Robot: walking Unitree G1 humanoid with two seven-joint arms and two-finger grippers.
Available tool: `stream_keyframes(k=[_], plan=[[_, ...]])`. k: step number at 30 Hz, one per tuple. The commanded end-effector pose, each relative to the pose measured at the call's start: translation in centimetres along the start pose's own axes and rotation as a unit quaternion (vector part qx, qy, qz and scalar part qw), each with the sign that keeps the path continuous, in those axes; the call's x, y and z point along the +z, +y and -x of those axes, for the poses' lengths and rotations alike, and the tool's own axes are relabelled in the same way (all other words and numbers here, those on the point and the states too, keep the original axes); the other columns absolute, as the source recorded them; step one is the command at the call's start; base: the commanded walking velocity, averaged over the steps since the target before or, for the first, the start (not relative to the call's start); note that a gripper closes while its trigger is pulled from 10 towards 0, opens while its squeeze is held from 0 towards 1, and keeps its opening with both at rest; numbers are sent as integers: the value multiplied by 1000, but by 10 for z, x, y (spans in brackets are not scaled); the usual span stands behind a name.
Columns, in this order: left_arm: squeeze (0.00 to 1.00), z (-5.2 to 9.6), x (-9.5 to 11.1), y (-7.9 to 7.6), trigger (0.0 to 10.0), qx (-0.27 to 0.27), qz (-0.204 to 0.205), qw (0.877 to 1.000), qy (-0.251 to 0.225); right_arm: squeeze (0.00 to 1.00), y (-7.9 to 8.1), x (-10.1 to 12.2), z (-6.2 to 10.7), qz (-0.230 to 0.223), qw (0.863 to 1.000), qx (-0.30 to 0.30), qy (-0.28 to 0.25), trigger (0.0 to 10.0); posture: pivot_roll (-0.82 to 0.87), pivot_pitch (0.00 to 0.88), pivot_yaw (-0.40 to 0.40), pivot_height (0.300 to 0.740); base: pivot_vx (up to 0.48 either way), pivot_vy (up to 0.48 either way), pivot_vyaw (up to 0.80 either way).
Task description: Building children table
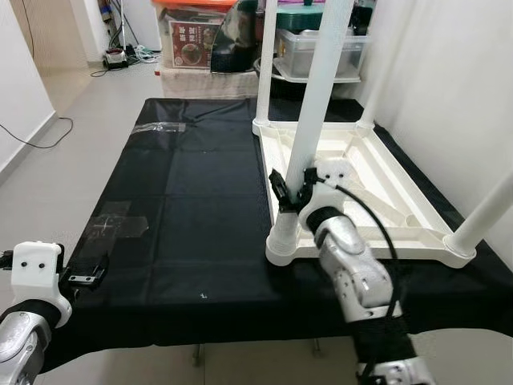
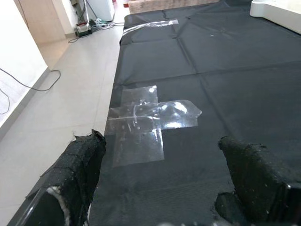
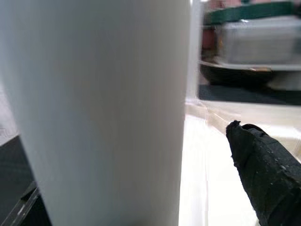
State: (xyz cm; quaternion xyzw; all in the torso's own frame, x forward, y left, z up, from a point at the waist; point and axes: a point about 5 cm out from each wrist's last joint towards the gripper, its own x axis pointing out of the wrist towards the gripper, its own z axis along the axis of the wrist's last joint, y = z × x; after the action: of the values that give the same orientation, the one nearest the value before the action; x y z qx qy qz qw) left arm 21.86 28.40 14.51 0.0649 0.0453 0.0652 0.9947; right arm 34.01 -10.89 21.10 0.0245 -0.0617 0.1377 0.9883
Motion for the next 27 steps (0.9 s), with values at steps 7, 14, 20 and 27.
stream_keyframes(k=[7, 14, 20, 27], plan=[[0, -3, 0, -2, 10000, -9, -13, 1000, -1, 0, 1, 12, -5, 23, 990, 138, 23, 10000, 61, 0, -47, 740, 0, 0, 0], [0, -4, 0, -4, 10000, -12, -12, 1000, -2, 0, -14, 8, -14, 32, 962, 268, 37, 10000, 65, 0, -50, 740, 0, 0, 0], [0, -5, 0, -6, 10000, -15, -15, 1000, -3, 0, -26, 4, -32, 35, 955, 291, 46, 10000, 92, 0, -60, 740, 0, 0, 0], [0, -3, 0, -7, 10000, -18, -18, 1000, -4, 0, -37, 8, -42, 22, 954, 295, 44, 7176, 118, 0, -79, 740, 0, 0, 0]])
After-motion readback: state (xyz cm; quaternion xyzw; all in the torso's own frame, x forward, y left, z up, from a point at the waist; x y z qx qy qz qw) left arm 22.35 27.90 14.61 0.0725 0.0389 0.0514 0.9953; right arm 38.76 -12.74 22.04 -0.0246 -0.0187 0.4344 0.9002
